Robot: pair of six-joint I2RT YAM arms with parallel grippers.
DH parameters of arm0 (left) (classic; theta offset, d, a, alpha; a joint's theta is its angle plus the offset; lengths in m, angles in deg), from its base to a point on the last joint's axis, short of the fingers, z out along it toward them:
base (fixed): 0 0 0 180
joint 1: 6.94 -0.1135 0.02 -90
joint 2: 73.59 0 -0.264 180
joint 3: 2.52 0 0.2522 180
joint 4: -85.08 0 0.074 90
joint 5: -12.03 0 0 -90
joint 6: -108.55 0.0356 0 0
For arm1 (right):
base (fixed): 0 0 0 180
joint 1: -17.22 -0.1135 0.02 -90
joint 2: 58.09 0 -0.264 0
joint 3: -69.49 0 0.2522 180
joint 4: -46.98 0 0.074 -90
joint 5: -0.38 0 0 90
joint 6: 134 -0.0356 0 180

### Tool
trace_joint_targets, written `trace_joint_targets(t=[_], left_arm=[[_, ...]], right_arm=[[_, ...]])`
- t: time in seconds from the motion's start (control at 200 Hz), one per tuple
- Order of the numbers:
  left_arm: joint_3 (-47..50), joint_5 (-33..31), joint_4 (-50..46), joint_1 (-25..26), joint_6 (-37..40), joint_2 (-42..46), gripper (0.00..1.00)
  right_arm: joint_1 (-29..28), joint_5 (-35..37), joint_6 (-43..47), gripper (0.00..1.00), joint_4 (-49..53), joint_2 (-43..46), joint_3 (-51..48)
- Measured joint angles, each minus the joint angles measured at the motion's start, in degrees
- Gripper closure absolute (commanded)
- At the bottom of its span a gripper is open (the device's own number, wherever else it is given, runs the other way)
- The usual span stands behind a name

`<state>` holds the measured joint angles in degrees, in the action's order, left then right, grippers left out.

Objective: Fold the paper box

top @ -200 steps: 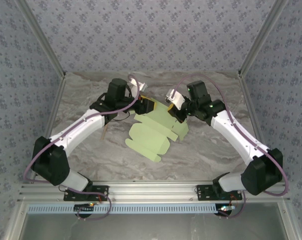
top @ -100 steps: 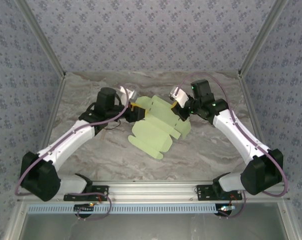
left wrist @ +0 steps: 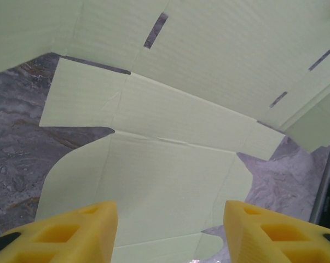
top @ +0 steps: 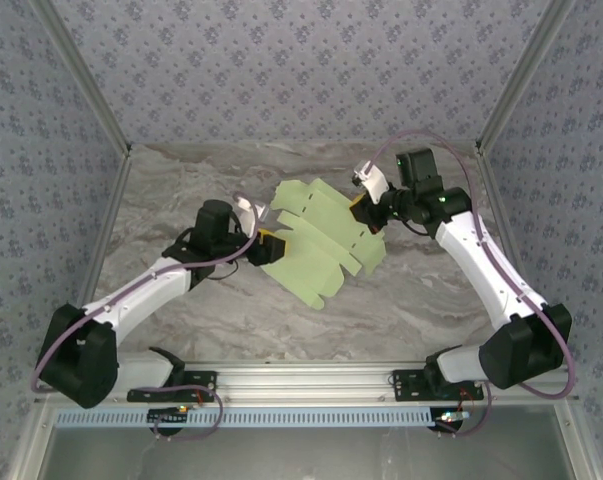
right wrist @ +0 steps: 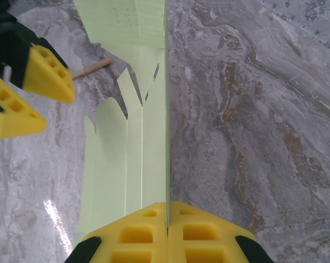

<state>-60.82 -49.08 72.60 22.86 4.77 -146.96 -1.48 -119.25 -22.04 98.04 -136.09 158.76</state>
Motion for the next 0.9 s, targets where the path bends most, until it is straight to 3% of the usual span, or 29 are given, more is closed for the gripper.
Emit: trace_joint_targets(t=[0.605, 0.899], left_arm=[[-7.4, -11.6, 2.0, 0.2, 6.1, -8.2, 0.42], [-9.4, -9.5, 2.2, 0.2, 6.4, -13.1, 0.45]], right_arm=[[0.6, -3.6, -2.1, 1.0, 1.6, -0.8, 0.2], [0.6, -3.9, -2.3, 1.0, 1.6, -1.4, 0.2]])
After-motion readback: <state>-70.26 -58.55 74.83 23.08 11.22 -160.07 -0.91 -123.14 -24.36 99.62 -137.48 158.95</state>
